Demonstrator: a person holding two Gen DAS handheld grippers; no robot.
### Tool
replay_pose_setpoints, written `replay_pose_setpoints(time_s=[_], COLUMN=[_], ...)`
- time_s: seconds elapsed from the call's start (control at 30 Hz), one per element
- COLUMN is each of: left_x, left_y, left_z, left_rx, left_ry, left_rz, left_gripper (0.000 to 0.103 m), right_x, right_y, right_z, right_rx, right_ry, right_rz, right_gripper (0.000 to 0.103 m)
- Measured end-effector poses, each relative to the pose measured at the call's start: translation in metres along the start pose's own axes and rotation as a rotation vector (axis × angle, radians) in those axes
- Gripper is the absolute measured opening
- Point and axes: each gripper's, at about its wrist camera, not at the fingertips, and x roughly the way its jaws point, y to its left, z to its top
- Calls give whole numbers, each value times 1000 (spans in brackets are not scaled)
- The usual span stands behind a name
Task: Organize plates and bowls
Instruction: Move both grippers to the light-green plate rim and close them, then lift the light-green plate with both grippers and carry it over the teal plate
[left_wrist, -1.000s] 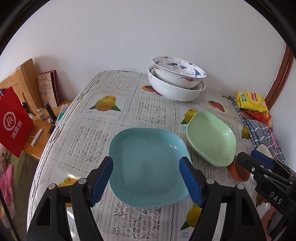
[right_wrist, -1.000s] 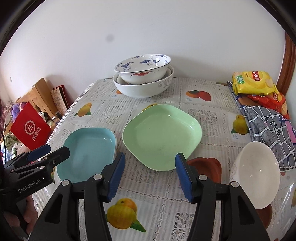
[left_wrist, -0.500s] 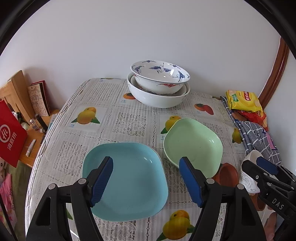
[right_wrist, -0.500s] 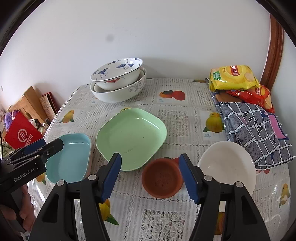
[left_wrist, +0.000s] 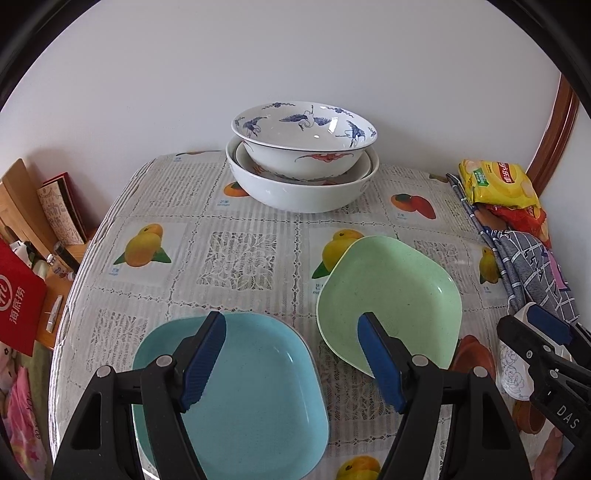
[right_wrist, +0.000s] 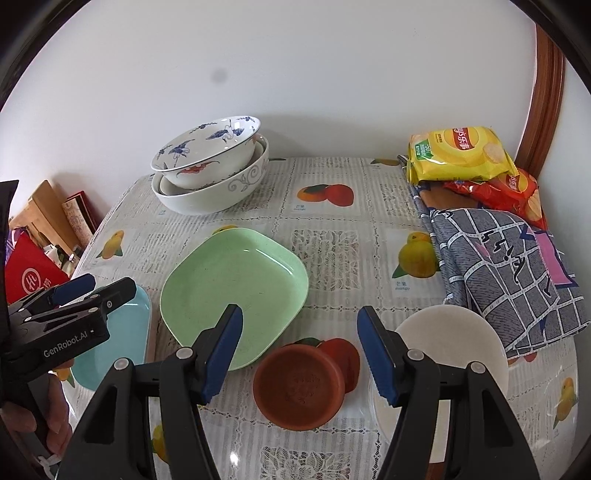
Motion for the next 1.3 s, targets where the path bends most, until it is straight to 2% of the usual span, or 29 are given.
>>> replay_pose_setpoints(time_s=[0.23,0.43,0.57,0.8,0.97,1.1,1.17,1.3], left_x=[27,44,56,73,87,92,92,90], left_y=[-8,-15,-17,-22,-25,-26,-26,-26], left_z=[7,13,14,17,17,16,17,18], left_rx=[29,54,66,71,75,75,70,70], left_ry=[40,56,68,99,135,142,142,126], left_rz=[-12,-33,-35,-45,-41,-38,-58,-67], left_gripper=[72,72,72,66,50,38,22,20], right_x=[26,49,65,85,98,105,108,107], right_y=[-1,2,0,3,4,6,5,1], right_z=[4,10,15,20,22,21,20,20], right_rx=[17,5,18,1,17,14,14,36], right_ry=[31,57,83,110,127,145,143,131], right_rz=[6,-1,-10,-5,-10,-8,-19,-27], right_gripper=[63,56,46,45,36,22,16,9])
